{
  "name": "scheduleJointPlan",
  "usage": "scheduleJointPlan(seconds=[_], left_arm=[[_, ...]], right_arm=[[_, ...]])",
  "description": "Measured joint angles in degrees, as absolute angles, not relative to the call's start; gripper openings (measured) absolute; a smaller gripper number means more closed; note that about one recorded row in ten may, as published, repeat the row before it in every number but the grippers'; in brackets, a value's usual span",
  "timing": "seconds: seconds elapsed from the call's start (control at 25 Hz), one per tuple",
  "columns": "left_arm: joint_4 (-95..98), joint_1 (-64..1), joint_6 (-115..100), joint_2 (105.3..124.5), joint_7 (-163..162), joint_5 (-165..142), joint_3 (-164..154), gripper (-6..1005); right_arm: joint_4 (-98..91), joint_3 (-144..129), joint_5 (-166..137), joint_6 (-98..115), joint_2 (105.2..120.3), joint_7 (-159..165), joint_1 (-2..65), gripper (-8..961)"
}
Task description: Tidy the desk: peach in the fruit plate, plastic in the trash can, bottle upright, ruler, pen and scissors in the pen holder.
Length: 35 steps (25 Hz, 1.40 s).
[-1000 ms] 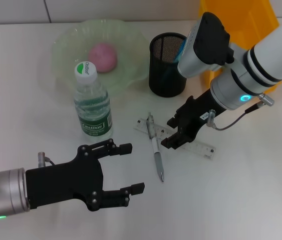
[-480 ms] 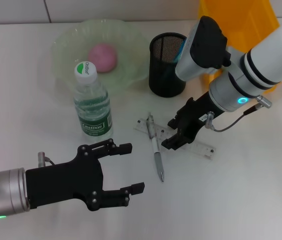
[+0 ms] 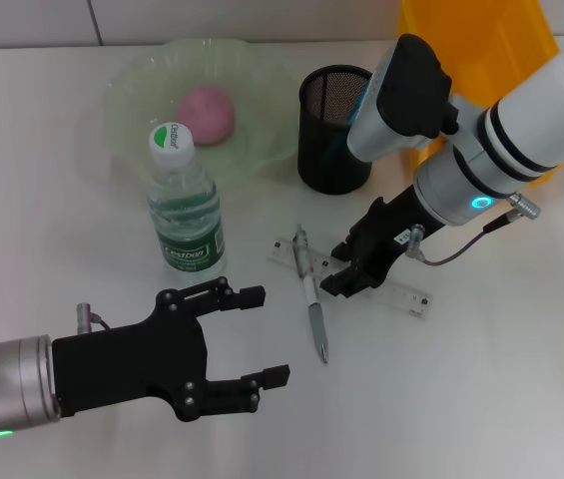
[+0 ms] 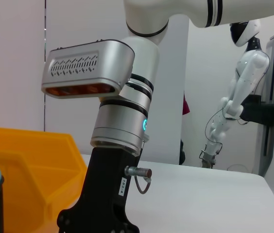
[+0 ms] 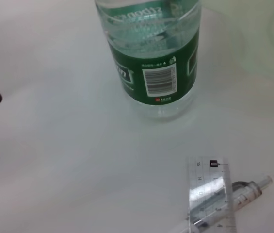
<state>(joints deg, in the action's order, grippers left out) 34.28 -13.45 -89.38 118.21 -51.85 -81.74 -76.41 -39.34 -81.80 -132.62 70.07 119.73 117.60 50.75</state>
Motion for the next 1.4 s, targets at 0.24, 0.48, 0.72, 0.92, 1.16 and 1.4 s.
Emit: scheduleJointPlan(seconds=[0.24,0.48,0.72,0.92,1.16,1.4], left_arm=[[34.28,-13.54,-89.38,118.22,-51.85,-81.74,-76.46,813],[34.28,-13.62,-89.39,118.21,-51.85,-81.79,-76.47,812],[34.35,-13.63,-89.39,118.22,-51.85,-81.83,-76.47,812],[34.37,-13.62,-89.32,118.21,-51.86,-81.83,-76.41,813],[34.45,-13.66,-89.29,118.21,-51.85,-81.83,-76.37,812],[34.69,-13.70,-89.29,118.26,-51.86,-81.82,-76.37,812]], right_arm=[[-38.44,-81.83,-132.62,69.61,119.70,117.84,51.07,450],[-38.27,-81.72,-132.65,69.47,119.70,117.86,51.07,381],[-38.59,-81.38,-132.64,69.90,119.54,118.37,51.04,381],[-40.33,-81.27,-132.64,70.61,119.51,118.93,50.45,380],[-49.71,-79.30,-132.64,74.18,119.32,121.05,46.92,380],[-60.79,-71.36,-131.59,77.09,119.27,121.49,42.86,380]])
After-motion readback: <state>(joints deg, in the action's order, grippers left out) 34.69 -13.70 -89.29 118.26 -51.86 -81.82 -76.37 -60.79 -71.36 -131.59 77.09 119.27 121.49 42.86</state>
